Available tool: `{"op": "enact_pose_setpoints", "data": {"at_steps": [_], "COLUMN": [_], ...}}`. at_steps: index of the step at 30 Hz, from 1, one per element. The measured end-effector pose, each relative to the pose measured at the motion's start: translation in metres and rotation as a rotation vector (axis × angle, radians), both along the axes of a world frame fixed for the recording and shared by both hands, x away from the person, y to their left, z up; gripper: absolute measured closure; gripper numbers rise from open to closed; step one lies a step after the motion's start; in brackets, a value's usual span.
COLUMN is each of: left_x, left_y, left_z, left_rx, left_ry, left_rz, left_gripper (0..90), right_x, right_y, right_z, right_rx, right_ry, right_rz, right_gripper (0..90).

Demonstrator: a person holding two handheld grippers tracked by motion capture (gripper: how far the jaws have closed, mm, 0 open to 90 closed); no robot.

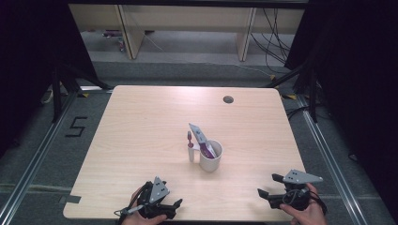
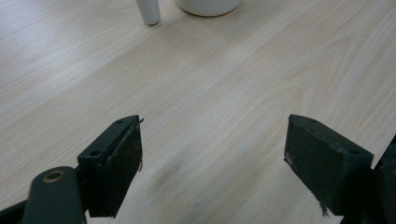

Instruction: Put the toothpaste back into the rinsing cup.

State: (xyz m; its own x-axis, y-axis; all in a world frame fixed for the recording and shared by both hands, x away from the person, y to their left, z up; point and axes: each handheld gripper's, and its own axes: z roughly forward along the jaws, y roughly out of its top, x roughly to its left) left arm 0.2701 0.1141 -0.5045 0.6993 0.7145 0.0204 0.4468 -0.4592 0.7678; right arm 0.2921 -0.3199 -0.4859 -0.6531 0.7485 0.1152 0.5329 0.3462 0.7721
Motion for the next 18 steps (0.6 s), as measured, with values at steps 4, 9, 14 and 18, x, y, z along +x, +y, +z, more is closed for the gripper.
{"op": "enact_pose_setpoints", "data": {"at_steps": [4, 9, 14, 18], "left_x": [0.000, 0.000, 0.000, 0.000], "left_y": [0.001, 0.000, 0.000, 0.000], "left_z": [0.001, 0.000, 0.000, 0.000], "left_rx": [0.025, 0.000, 0.010, 0.014], "left_ry": [-0.001, 0.000, 0.003, 0.001], "left_rz": [-0.007, 0.000, 0.001, 0.003], "left_gripper": [18.9, 18.9, 18.9, 18.9], "right_x": [-0.003, -0.004, -0.009, -0.012], "right_y": [0.002, 0.001, 0.001, 0.001], "right_z": [-0.002, -0.003, -0.004, -0.005], "right_rx": [-0.005, -0.036, -0.051, -0.055], "right_ry": [0.020, 0.005, 0.010, 0.031], "right_rz": [-0.001, 0.013, 0.004, -0.010], "right_gripper": [16.2, 16.2, 16.2, 16.2]}}
